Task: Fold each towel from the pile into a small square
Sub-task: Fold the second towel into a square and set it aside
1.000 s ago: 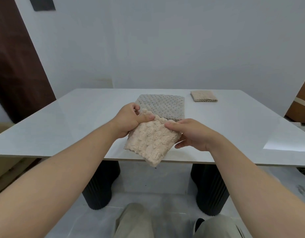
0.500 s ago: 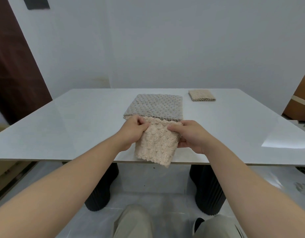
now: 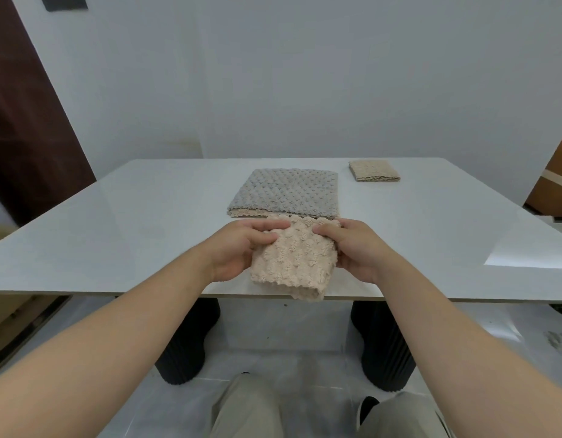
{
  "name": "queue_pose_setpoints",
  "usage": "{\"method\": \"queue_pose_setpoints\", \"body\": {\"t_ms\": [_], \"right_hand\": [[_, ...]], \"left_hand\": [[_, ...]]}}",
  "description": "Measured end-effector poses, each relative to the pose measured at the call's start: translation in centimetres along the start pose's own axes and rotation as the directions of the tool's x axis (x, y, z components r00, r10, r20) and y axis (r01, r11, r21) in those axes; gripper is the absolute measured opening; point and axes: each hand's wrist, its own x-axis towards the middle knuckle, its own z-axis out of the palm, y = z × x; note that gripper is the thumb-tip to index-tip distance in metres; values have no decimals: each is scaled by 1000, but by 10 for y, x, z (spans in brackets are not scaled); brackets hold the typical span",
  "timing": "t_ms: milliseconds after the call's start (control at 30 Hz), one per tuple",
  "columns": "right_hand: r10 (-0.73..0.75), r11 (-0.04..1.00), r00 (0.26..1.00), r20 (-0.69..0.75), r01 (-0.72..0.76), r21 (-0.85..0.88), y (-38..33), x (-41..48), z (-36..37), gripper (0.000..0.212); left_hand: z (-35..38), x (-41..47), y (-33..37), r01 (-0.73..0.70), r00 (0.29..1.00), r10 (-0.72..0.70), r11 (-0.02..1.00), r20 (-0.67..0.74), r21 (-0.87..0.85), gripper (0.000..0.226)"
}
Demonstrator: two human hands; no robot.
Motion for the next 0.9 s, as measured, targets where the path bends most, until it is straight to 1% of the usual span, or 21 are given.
{"method": "queue_pose_setpoints", "body": {"t_ms": [67, 133, 200, 267, 367, 433, 500, 533, 633, 767, 833, 900], "right_hand": [[9, 999, 1000, -11, -9, 30, 0, -1, 1, 20], [14, 998, 1000, -8, -14, 60, 1, -2, 3, 27], [14, 992, 1000, 1, -14, 128, 2, -4, 6, 29], [23, 972, 1000, 16, -26, 235, 3, -7, 10, 35], [62, 913, 997, 44, -74, 400, 11, -7, 11, 46], [29, 877, 998, 54, -51, 477, 16, -6, 12, 60], [-32, 867, 998, 45, 5, 499, 17, -9, 16, 70], [-58, 871, 998, 34, 33, 489, 16, -11, 18, 72], [-90, 913, 995, -33, 96, 398, 12, -14, 26, 63], [-97, 982, 966, -238, 132, 134, 10, -10, 36, 49], [-108, 993, 936, -335, 117, 7, 13, -6, 39, 40], [-142, 988, 904, -404, 104, -114, 15, -5, 40, 38]], "left_hand": [[2, 1, 4, -16, 999, 19, 995, -32, 97, 29], [5, 3, 9, -43, 993, 68, 970, -96, 238, 25], [9, 7, 18, -31, 988, 75, 952, -134, 305, 24], [10, 15, 28, 31, 981, 30, 950, -190, 310, 24], [9, 28, 43, 104, 948, -32, 971, -316, 216, 21], [10, 33, 50, 124, 927, -53, 978, -372, 169, 18], [12, 34, 54, 127, 915, -52, 978, -401, 163, 14], [14, 34, 56, 123, 910, -46, 979, -412, 164, 13], [21, 32, 56, 110, 897, -30, 981, -442, 158, 11], [30, 32, 49, 103, 892, -27, 984, -452, 144, 14], [37, 32, 44, 77, 898, 7, 982, -439, 172, 10], [44, 32, 40, 45, 904, 49, 977, -424, 208, 10]]}}
